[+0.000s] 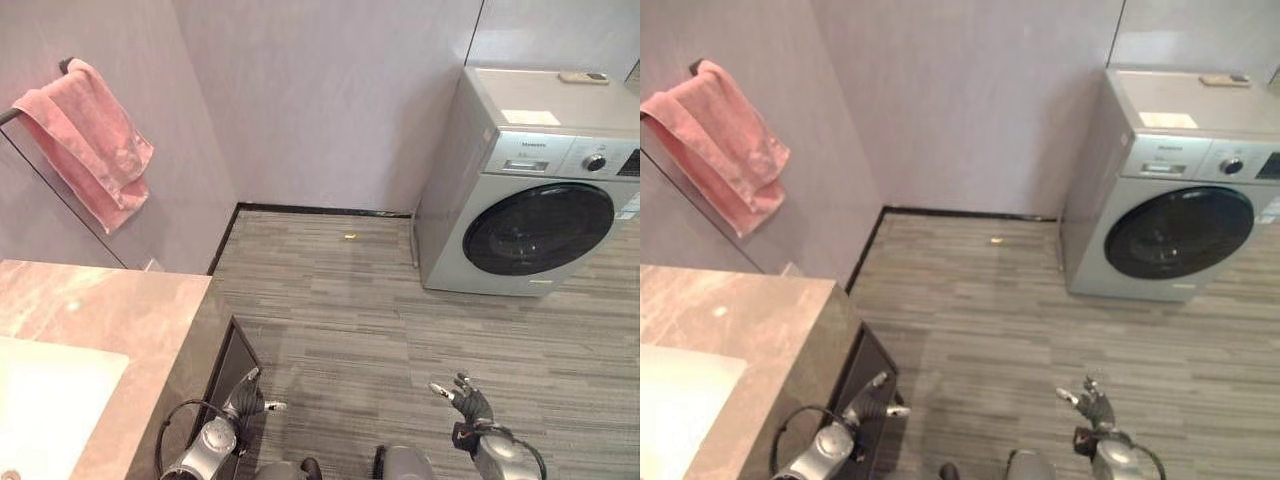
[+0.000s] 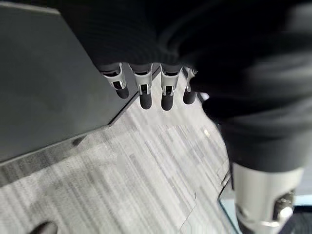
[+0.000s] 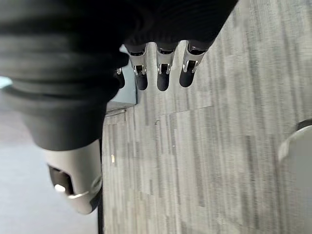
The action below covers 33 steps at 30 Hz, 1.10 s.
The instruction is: Put brush and paste in cup on sink, flatten towel.
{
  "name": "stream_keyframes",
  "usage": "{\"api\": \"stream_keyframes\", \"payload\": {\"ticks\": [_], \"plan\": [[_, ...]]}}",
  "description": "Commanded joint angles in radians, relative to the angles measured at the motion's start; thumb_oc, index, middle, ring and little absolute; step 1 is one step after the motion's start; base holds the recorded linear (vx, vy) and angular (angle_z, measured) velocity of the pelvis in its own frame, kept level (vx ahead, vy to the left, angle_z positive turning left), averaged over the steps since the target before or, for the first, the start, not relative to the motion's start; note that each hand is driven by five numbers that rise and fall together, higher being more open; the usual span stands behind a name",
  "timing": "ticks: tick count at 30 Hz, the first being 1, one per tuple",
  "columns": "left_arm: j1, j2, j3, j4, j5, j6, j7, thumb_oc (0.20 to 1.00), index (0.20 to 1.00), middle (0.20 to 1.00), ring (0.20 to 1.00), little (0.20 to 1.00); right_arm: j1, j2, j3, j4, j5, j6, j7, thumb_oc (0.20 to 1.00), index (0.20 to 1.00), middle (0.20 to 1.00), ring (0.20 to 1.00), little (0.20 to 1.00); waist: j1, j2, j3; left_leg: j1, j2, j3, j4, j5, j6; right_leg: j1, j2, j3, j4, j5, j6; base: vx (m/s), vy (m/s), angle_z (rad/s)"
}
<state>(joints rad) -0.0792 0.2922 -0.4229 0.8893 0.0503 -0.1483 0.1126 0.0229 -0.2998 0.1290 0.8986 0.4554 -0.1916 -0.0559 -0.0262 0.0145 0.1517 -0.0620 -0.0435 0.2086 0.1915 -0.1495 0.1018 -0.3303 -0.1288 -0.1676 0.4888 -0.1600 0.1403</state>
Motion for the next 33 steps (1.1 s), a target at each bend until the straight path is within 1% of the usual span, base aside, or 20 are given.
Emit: {"api": "stream_keyframes", "payload": {"ticks": [1, 4, 9, 11, 12, 13, 14, 15, 16, 18, 20, 21, 22, 23, 24, 26, 27, 28, 30, 33], "plan": [[-0.029, -0.001, -0.005, -0.021, 0.031, -0.030, 0.011, 1.000, 1.000, 1.000, 1.000, 1.000, -0.048, -0.036, 0.008, -0.023, 0.000, -0.037, 0.001, 1.000, 1.000, 1.000, 1.000, 1.000, -0.031, -0.015, 0.022, 0.113, -0.026, -0.027, -0.014, -0.049, -0.050, 0.015, -0.025, 0.029, -0.260, 0.208, 0.028, 0.20, -0.031, 0.06], [-0.055, -0.014, -0.007, 0.003, 0.036, -0.029, 0.022, 1.000, 1.000, 1.000, 1.000, 1.000, -0.044, -0.027, 0.019, -0.024, -0.005, -0.031, -0.003, 1.000, 1.000, 1.000, 1.000, 1.000, -0.052, -0.019, 0.030, 0.170, -0.023, -0.049, -0.042, -0.060, -0.073, -0.019, -0.029, 0.043, -0.335, 0.263, 0.046, 0.36, -0.102, 0.25], [-0.069, -0.034, -0.018, 0.034, 0.030, -0.028, 0.031, 1.000, 1.000, 1.000, 1.000, 1.000, -0.027, -0.034, 0.019, 0.003, 0.011, -0.028, 0.009, 1.000, 1.000, 1.000, 1.000, 1.000, -0.075, -0.013, 0.000, 0.217, 0.001, -0.095, -0.049, -0.047, -0.106, 0.002, 0.027, 0.076, -0.269, 0.242, 0.014, 0.33, -0.136, 0.44], [-0.074, -0.040, -0.025, 0.057, 0.033, -0.027, 0.030, 1.000, 1.000, 1.000, 1.000, 1.000, -0.021, -0.045, 0.026, 0.015, 0.004, -0.023, 0.015, 1.000, 1.000, 1.000, 1.000, 1.000, -0.082, -0.009, -0.012, 0.192, 0.035, -0.115, 0.053, 0.035, -0.150, 0.033, 0.063, 0.060, -0.256, 0.206, -0.021, 0.35, -0.219, 0.39], [-0.074, -0.040, -0.025, 0.057, 0.033, -0.027, 0.030, 1.000, 1.000, 1.000, 1.000, 1.000, -0.021, -0.045, 0.026, 0.015, 0.004, -0.023, 0.015, 1.000, 1.000, 1.000, 1.000, 1.000, -0.082, -0.009, -0.013, 0.191, 0.034, -0.115, 0.053, 0.036, -0.150, 0.032, 0.063, 0.060, -0.256, 0.207, -0.021, 0.40, -0.335, 0.62], [-0.094, -0.039, -0.034, 0.069, 0.041, -0.022, 0.031, 1.000, 1.000, 1.000, 1.000, 1.000, -0.014, -0.056, 0.035, 0.003, -0.015, -0.024, 0.012, 1.000, 1.000, 1.000, 1.000, 1.000, -0.075, -0.023, -0.005, 0.110, 0.086, -0.115, 0.270, 0.190, -0.197, 0.087, 0.085, 0.042, -0.264, 0.174, -0.060, 0.38, -0.394, 0.55], [-0.111, -0.034, -0.037, 0.066, 0.042, -0.019, 0.032, 1.000, 1.000, 1.000, 1.000, 1.000, -0.006, -0.064, 0.034, -0.018, -0.015, -0.026, 0.007, 1.000, 1.000, 1.000, 1.000, 1.000, -0.071, -0.042, 0.007, 0.052, 0.121, -0.092, 0.370, 0.248, -0.208, 0.116, 0.081, 0.029, -0.277, 0.161, -0.079, 0.55, -0.608, 0.58], [-0.141, -0.032, -0.048, 0.075, 0.043, -0.018, 0.040, 1.000, 1.000, 1.000, 1.000, 1.000, 0.002, -0.074, 0.033, -0.033, -0.007, -0.032, 0.002, 1.000, 1.000, 1.000, 1.000, 1.000, -0.056, -0.077, 0.032, -0.028, 0.170, -0.022, 0.498, 0.254, -0.203, 0.163, 0.075, 0.013, -0.288, 0.129, -0.113, 0.41, -0.454, 0.63], [-0.150, -0.026, -0.052, 0.061, 0.043, -0.016, 0.044, 1.000, 1.000, 1.000, 1.000, 1.000, 0.008, -0.080, 0.035, -0.041, -0.016, -0.029, -0.002, 1.000, 1.000, 1.000, 1.000, 1.000, -0.048, -0.084, 0.036, -0.064, 0.190, 0.014, 0.498, 0.247, -0.202, 0.193, 0.073, 0.000, -0.298, 0.115, -0.118, 0.41, -0.337, 0.47], [-0.158, -0.020, -0.053, 0.049, 0.044, -0.015, 0.047, 1.000, 1.000, 1.000, 1.000, 1.000, 0.015, -0.092, 0.027, -0.055, -0.025, -0.026, -0.005, 1.000, 1.000, 1.000, 1.000, 1.000, -0.034, -0.081, 0.038, -0.146, 0.156, 0.048, 0.417, 0.202, -0.195, 0.246, 0.075, -0.012, -0.335, 0.102, -0.107, 0.36, -0.117, 0.11], [-0.162, -0.013, -0.035, 0.049, 0.046, -0.009, 0.059, 1.000, 1.000, 1.000, 1.000, 1.000, 0.029, -0.094, 0.009, -0.054, -0.002, -0.022, 0.015, 1.000, 1.000, 1.000, 1.000, 1.000, -0.022, -0.082, 0.030, -0.205, 0.186, 0.109, 0.281, 0.195, -0.185, 0.310, 0.071, -0.038, -0.378, 0.086, -0.086, 0.50, -0.030, 0.27], [-0.159, -0.008, -0.010, 0.054, 0.045, -0.008, 0.070, 1.000, 1.000, 1.000, 1.000, 1.000, 0.032, -0.094, 0.013, -0.049, -0.016, -0.027, 0.012, 1.000, 1.000, 1.000, 1.000, 1.000, -0.001, -0.065, 0.021, -0.229, 0.202, 0.126, 0.081, 0.233, -0.191, 0.348, 0.084, -0.049, -0.394, 0.065, -0.069, 0.44, 0.038, 0.43], [-0.159, -0.009, -0.010, 0.054, 0.046, -0.007, 0.071, 1.000, 1.000, 1.000, 1.000, 1.000, 0.033, -0.094, 0.013, -0.049, -0.016, -0.027, 0.012, 1.000, 1.000, 1.000, 1.000, 1.000, -0.001, -0.070, 0.025, -0.214, 0.193, 0.130, 0.061, 0.242, -0.191, 0.354, 0.079, -0.048, -0.395, 0.065, -0.068, 0.62, 0.115, 0.29], [-0.154, -0.001, 0.014, 0.063, 0.050, -0.003, 0.085, 1.000, 1.000, 1.000, 1.000, 1.000, 0.038, -0.092, 0.026, -0.077, -0.047, -0.025, 0.015, 1.000, 1.000, 1.000, 1.000, 1.000, 0.007, -0.057, 0.017, -0.225, 0.221, 0.133, -0.097, 0.328, -0.213, 0.387, 0.097, -0.042, -0.398, 0.041, -0.059, 0.33, 0.069, 0.08], [-0.154, -0.001, 0.014, 0.063, 0.051, -0.003, 0.086, 1.000, 1.000, 1.000, 1.000, 1.000, 0.039, -0.092, 0.026, -0.078, -0.048, -0.024, 0.015, 1.000, 1.000, 1.000, 1.000, 1.000, 0.007, -0.059, 0.018, -0.214, 0.215, 0.135, -0.113, 0.337, -0.213, 0.390, 0.094, -0.042, -0.397, 0.040, -0.058, 0.52, 0.115, -0.11], [-0.144, 0.006, 0.024, 0.052, 0.057, -0.002, 0.082, 1.000, 1.000, 1.000, 1.000, 1.000, 0.041, -0.098, 0.028, -0.083, -0.076, -0.017, 0.013, 1.000, 1.000, 1.000, 1.000, 1.000, 0.003, -0.054, 0.009, -0.220, 0.260, 0.194, -0.189, 0.353, -0.231, 0.446, 0.078, -0.048, -0.403, 0.015, -0.043, 0.52, 0.160, -0.35], [-0.119, 0.019, 0.039, 0.046, 0.057, -0.002, 0.082, 1.000, 1.000, 1.000, 1.000, 1.000, 0.036, -0.093, 0.039, -0.096, -0.094, -0.006, 0.018, 1.000, 1.000, 1.000, 1.000, 1.000, 0.011, -0.049, -0.003, -0.195, 0.268, 0.210, -0.154, 0.348, -0.210, 0.485, 0.071, -0.031, -0.397, -0.005, -0.031, 0.48, 0.167, -0.40], [-0.119, 0.019, 0.039, 0.046, 0.057, -0.002, 0.082, 1.000, 1.000, 1.000, 1.000, 1.000, 0.036, -0.092, 0.039, -0.096, -0.094, -0.006, 0.018, 1.000, 1.000, 1.000, 1.000, 1.000, 0.011, -0.050, -0.002, -0.194, 0.268, 0.211, -0.153, 0.347, -0.210, 0.486, 0.070, -0.030, -0.396, -0.005, -0.031, 0.48, 0.186, -0.32], [-0.109, 0.030, 0.043, 0.049, 0.060, -0.002, 0.083, 1.000, 1.000, 1.000, 1.000, 1.000, 0.025, -0.070, 0.046, -0.087, -0.101, -0.006, 0.025, 1.000, 1.000, 1.000, 1.000, 1.000, 0.026, -0.062, -0.025, -0.213, 0.227, 0.192, -0.090, 0.311, -0.182, 0.499, 0.025, -0.016, -0.351, -0.002, -0.003, 0.44, 0.228, -0.25], [-0.108, 0.046, 0.037, 0.024, 0.066, -0.001, 0.078, 1.000, 1.000, 1.000, 1.000, 1.000, 0.035, -0.037, 0.032, -0.061, -0.086, -0.001, 0.035, 1.000, 1.000, 1.000, 1.000, 1.000, 0.027, -0.092, -0.044, -0.182, 0.142, 0.203, -0.067, 0.222, -0.134, 0.458, -0.074, 0.000, -0.180, 0.162, 0.044, 0.43, 0.350, -0.34]]}}
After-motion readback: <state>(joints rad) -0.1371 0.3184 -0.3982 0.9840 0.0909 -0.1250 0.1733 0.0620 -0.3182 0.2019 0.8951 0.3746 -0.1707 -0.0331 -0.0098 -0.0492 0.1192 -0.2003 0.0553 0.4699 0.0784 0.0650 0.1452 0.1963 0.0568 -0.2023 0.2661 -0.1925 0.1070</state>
